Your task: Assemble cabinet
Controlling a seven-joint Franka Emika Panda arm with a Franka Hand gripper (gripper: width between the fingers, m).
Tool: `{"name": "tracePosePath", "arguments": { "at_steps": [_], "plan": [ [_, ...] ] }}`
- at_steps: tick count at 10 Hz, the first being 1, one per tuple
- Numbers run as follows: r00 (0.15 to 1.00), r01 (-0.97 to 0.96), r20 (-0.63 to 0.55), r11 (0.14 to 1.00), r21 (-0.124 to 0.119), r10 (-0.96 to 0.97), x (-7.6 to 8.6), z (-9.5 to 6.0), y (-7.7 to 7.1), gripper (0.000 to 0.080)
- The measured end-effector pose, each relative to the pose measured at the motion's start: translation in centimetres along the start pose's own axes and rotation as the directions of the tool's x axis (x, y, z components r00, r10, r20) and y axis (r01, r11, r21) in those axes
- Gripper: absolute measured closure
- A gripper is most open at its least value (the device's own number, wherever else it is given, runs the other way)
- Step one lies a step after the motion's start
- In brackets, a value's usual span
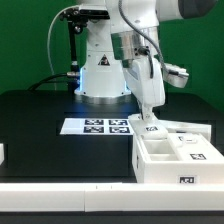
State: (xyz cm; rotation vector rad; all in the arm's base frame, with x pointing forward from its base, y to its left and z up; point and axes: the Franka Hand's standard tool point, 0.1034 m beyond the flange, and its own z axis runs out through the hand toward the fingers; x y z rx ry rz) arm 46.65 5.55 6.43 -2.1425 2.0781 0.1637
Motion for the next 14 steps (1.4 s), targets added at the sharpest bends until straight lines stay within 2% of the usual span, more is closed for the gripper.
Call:
{"name": "tracePosePath", "arguments": {
  "at_steps": [8, 11, 14],
  "plan": [
    [1.0, -0.026, 0.006, 1.0, 0.0, 0.026, 0.7, -0.2, -0.3, 0.0735],
    [1.0, -0.01, -0.008, 1.0, 0.013, 0.01, 0.8, 0.2, -2.0, 0.0735],
    [1.0, 0.016, -0.013, 1.0, 0.014, -0.016, 0.9, 0.4, -2.0, 0.0735]
  ]
}}
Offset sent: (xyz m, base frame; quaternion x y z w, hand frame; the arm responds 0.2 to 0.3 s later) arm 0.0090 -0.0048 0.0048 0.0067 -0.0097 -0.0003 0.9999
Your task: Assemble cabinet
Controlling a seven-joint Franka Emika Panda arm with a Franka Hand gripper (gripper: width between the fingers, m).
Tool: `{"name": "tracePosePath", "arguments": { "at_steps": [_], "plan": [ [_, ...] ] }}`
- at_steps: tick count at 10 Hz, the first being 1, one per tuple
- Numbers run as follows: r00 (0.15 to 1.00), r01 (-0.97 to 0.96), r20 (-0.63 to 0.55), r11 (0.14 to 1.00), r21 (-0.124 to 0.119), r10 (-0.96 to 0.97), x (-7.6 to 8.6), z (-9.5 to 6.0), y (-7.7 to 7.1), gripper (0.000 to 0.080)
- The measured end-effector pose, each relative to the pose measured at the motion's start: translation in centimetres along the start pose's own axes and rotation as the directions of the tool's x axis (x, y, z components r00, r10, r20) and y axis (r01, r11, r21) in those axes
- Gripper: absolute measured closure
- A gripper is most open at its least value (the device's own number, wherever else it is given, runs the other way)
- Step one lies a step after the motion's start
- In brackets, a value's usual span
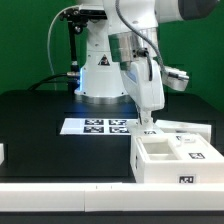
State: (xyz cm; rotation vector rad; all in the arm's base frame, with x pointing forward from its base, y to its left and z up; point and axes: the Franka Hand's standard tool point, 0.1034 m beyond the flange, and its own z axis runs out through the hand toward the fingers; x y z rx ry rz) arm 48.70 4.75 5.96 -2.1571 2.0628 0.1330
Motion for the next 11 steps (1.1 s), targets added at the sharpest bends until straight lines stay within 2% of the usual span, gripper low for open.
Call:
{"name": "tracePosePath", "arguments": {
  "at_steps": [4, 7, 9, 11],
  "plan": [
    [1.0, 0.002, 0.0, 1.0, -0.001, -0.002, 0.0, 0.0, 0.0, 0.0735],
    [1.0, 0.013, -0.011, 0.999, 0.034, -0.012, 0.3, -0.2, -3.7, 0.0735],
    [0.999, 0.026, -0.026, 0.998, 0.056, -0.024, 0.2, -0.1, -5.2, 0.0735],
    [0.999, 0.024, -0.026, 0.998, 0.056, -0.022, 0.2, -0.1, -5.1, 0.0735]
  ]
}}
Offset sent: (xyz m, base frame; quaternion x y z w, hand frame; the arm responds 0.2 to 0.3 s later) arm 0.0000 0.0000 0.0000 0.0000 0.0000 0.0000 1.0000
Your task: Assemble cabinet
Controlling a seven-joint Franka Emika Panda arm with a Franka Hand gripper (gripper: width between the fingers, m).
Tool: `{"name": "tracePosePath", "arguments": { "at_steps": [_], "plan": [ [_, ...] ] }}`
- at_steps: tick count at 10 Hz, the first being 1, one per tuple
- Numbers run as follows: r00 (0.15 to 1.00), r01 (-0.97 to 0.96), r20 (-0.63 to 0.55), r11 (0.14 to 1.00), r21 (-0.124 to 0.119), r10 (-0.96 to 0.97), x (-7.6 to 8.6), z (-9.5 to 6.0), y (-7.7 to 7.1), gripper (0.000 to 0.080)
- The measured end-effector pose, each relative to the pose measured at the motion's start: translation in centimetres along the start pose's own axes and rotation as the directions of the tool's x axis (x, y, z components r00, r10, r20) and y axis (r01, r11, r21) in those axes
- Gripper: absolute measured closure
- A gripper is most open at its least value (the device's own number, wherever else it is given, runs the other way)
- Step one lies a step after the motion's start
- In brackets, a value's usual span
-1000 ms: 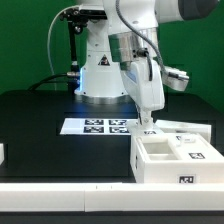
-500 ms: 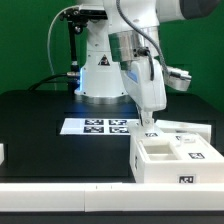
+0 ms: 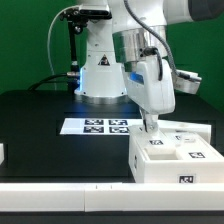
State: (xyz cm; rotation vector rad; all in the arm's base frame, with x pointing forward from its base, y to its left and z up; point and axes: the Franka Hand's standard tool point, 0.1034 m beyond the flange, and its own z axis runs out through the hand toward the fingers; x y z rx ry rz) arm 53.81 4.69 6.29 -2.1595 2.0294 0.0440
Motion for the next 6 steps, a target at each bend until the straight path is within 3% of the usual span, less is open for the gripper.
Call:
{"name": "tracePosePath", "arguments": {
  "at_steps": [4, 5, 6],
  "plan": [
    [1.0, -0.002, 0.0, 1.0, 0.0, 0.002, 0.0, 0.0, 0.0, 0.0735],
    [1.0, -0.02, -0.001, 1.0, 0.0, 0.02, -0.1, 0.1, -0.8, 0.0735],
    [1.0, -0.015, -0.011, 1.0, 0.018, 0.016, -0.1, 0.3, -2.6, 0.0735]
  ]
}}
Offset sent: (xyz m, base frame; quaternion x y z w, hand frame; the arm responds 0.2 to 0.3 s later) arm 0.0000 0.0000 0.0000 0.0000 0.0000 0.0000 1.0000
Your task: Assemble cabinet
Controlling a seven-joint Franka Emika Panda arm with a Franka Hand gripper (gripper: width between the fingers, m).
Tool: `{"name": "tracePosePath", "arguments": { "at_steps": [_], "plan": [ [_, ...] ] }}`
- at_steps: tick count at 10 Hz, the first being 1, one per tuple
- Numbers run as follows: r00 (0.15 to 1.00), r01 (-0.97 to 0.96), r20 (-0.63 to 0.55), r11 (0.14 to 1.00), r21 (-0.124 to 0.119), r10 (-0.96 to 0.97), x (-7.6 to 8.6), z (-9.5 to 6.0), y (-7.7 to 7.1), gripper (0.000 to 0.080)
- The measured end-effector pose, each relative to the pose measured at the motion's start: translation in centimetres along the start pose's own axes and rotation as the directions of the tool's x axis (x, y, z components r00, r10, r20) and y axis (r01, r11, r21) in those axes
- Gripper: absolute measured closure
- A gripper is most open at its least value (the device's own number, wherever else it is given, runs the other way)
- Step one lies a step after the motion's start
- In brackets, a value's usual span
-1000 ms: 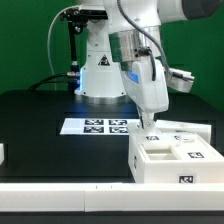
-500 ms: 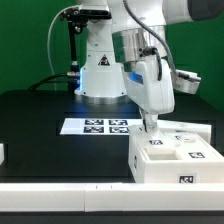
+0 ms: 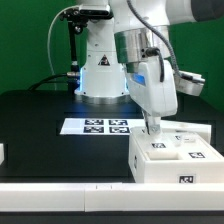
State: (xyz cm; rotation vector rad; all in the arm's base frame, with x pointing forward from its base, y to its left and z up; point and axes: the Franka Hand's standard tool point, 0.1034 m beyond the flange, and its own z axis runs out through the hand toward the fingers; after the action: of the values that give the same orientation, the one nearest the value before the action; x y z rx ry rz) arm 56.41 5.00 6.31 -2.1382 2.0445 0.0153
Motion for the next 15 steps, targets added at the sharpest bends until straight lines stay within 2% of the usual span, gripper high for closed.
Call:
{"name": "tracePosePath", "arguments": {
  "at_steps": [2, 3, 8, 10, 14, 15],
  "plan": [
    [1.0, 0.006, -0.016, 1.0, 0.028, -0.005, 0.1, 0.3, -2.3, 0.0735],
    [1.0, 0.002, -0.015, 1.0, 0.026, -0.001, 0.0, 0.4, -2.5, 0.0735],
    [1.0, 0.002, -0.017, 1.0, 0.028, -0.002, 0.1, 0.4, -2.4, 0.0735],
    [1.0, -0.016, -0.012, 1.0, 0.018, 0.016, 0.0, 0.4, -2.6, 0.0735],
    [1.0, -0.026, -0.013, 1.0, 0.016, 0.026, 0.1, 0.4, -2.6, 0.0735],
    [1.0, -0.025, -0.015, 1.0, 0.016, 0.025, 0.1, 0.4, -2.6, 0.0657]
  ]
}}
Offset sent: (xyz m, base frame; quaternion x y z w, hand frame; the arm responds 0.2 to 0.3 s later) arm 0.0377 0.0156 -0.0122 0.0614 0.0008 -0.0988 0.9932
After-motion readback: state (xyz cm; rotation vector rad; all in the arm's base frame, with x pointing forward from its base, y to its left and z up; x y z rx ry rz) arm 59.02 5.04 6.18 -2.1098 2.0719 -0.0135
